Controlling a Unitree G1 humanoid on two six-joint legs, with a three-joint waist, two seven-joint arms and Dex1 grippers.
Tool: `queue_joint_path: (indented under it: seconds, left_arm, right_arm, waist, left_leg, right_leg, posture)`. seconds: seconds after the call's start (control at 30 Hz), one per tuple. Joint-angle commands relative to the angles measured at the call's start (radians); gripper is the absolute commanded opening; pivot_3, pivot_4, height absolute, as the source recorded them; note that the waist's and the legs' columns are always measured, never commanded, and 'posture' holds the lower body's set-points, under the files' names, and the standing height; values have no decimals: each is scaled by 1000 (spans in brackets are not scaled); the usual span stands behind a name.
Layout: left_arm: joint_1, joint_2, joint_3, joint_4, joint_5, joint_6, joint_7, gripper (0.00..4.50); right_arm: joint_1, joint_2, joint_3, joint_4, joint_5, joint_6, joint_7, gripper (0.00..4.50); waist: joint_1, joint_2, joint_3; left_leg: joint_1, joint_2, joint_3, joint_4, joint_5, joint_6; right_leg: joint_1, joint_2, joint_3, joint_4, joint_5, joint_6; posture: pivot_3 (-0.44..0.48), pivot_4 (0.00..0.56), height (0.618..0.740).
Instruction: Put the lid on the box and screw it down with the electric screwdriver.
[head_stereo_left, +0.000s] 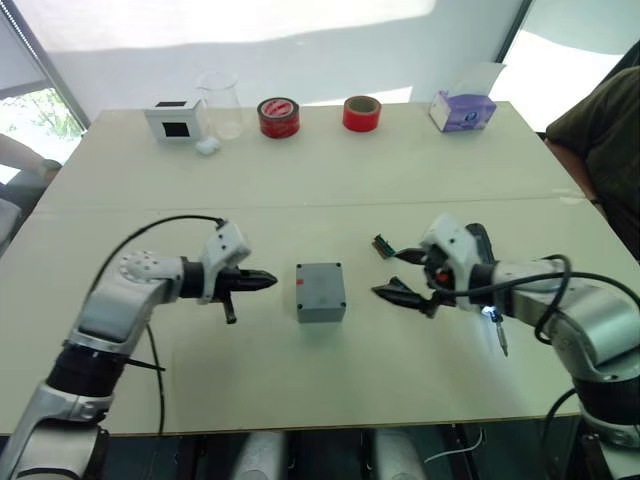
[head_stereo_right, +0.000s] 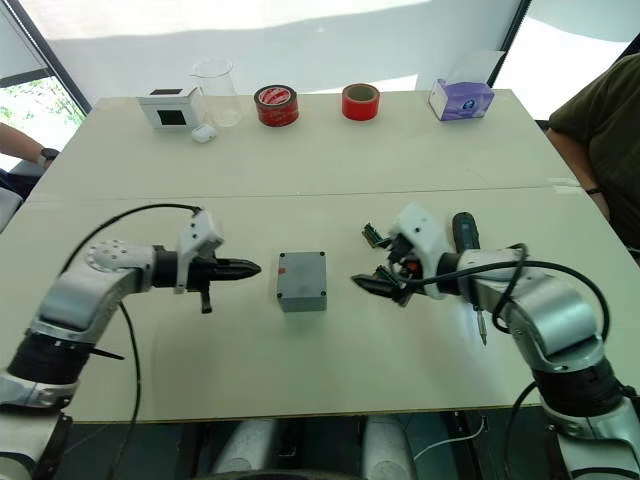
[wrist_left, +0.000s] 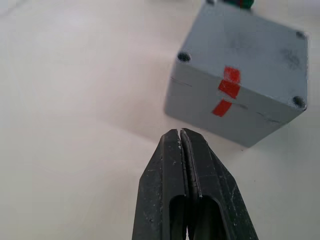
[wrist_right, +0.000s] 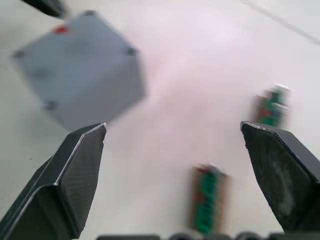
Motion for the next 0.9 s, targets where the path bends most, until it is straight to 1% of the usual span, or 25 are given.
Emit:
queue_joint_path:
  seconds: [0.03,0.17,0.27,0.4,0.77,0.8,0.83,0.87,0.9]
  left_arm:
    - [-14,26,39,-107,-104,74,-34,0]
    - [-18,35,26,-133,-121,91,-29,0]
    - [-30,24,16,-130,-125,94,-13,0]
    - [-32,12,6,-133,-128,97,1,0]
    - [-28,8,0,-146,-145,106,24,0]
    - [-28,8,-1,-147,-145,105,26,0]
    - [-27,9,-3,-147,-145,104,27,0]
    - [-26,8,-3,-148,-146,104,29,0]
    - [-24,9,-4,-149,-147,104,30,0]
  right_arm:
    - [40,13,-7,28,-42,-81,-21,4383]
    - [58,42,13,66,-65,-120,-39,4383]
    - [60,58,33,86,-83,-150,-40,3544]
    - [48,83,48,110,-99,-172,-46,2185]
    - [36,100,62,144,-129,-199,-50,2185]
    - [35,103,61,146,-130,-201,-52,1653]
    - [35,105,59,147,-130,-202,-53,1507]
    - [35,105,60,147,-132,-205,-52,975]
    - [35,107,61,146,-133,-204,-51,685]
  waist:
    - [-1,0,0]
    - [-2,0,0]
    - [-2,0,0]
    - [1,0,0]
    - [-1,0,0]
    - [0,0,0]
    - [0,0,0]
    - [-1,0,0]
    - [0,0,0]
  left_leg:
    - [0,0,0,0,0,0]
    - [0,0,0,0,0,0]
    - [0,0,0,0,0,0]
    - [0,0,0,0,0,0]
    - [0,0,0,0,0,0]
    - [0,0,0,0,0,0]
    - [0,0,0,0,0,0]
    - [0,0,0,0,0,0]
    - [0,0,0,0,0,0]
  right_leg:
    - [0,0,0,0,0,0]
    - [0,0,0,0,0,0]
    - [0,0,0,0,0,0]
    - [1,0,0,0,0,0]
    - [0,0,0,0,0,0]
    - [0,0,0,0,0,0]
    - [0,0,0,0,0,0]
    - [0,0,0,0,0,0]
    - [0,0,0,0,0,0]
  posture:
    - [0,150,740]
    - [0,150,740]
    - [0,150,740]
    - [0,150,740]
    - [0,150,740]
    - [0,150,740]
    - [0,150,740]
    - [0,150,740]
    - [0,150,740]
